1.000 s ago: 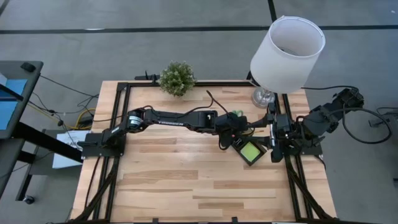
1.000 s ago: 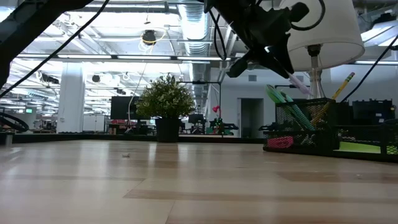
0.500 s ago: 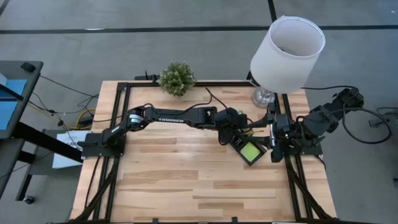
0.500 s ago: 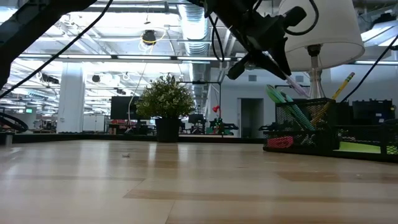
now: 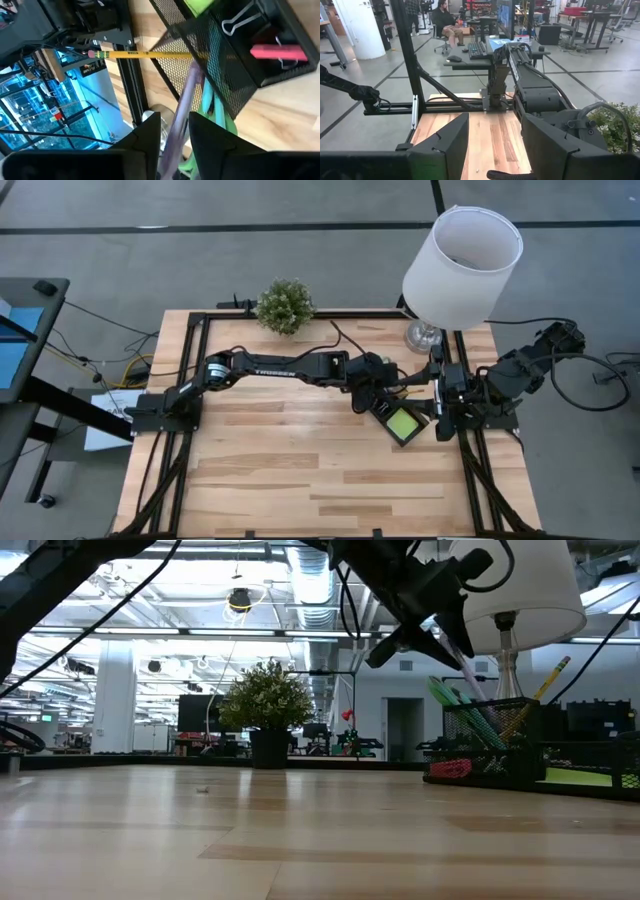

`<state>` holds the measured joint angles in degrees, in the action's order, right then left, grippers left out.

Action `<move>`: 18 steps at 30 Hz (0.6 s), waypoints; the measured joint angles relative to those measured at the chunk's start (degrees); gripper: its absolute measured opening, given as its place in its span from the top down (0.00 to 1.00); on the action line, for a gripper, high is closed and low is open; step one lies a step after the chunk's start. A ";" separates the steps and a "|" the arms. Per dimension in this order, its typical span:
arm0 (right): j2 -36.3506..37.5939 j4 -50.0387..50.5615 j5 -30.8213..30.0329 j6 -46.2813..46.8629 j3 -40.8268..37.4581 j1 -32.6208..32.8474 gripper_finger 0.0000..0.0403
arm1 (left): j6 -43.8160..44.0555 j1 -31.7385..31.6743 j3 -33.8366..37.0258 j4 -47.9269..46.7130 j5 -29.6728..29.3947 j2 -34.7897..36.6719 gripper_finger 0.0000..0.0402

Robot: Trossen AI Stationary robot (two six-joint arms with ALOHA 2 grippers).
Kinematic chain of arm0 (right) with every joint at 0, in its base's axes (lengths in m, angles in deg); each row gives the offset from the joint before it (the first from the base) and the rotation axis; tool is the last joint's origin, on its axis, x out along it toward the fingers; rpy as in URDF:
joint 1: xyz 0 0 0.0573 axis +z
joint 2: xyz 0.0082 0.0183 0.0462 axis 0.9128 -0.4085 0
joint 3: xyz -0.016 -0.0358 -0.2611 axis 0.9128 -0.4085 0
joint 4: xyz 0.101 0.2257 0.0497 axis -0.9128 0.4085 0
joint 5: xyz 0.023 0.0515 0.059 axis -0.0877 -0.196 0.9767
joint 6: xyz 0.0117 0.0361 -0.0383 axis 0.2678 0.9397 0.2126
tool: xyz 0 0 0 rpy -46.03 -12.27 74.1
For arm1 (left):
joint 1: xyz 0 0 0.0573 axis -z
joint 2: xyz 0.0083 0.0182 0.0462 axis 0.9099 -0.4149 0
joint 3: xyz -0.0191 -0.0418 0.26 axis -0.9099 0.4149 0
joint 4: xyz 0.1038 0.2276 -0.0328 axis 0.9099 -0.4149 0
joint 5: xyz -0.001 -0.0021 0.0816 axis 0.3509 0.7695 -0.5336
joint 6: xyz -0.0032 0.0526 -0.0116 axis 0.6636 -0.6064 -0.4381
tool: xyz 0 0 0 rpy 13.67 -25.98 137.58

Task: Pick and place office supplies into organizer
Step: Put the purple pen into the black desk organizer, then return to Home Position

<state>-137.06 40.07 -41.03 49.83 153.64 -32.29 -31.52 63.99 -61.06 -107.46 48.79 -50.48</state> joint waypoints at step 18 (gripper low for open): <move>0.00 0.00 0.01 -0.01 0.00 0.00 0.57 | 30.04 -0.69 -3.06 4.13 -2.59 0.04 0.73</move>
<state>-137.06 40.07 -41.02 49.82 153.64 -32.28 -1.49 63.30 -64.12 -103.33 46.20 -50.44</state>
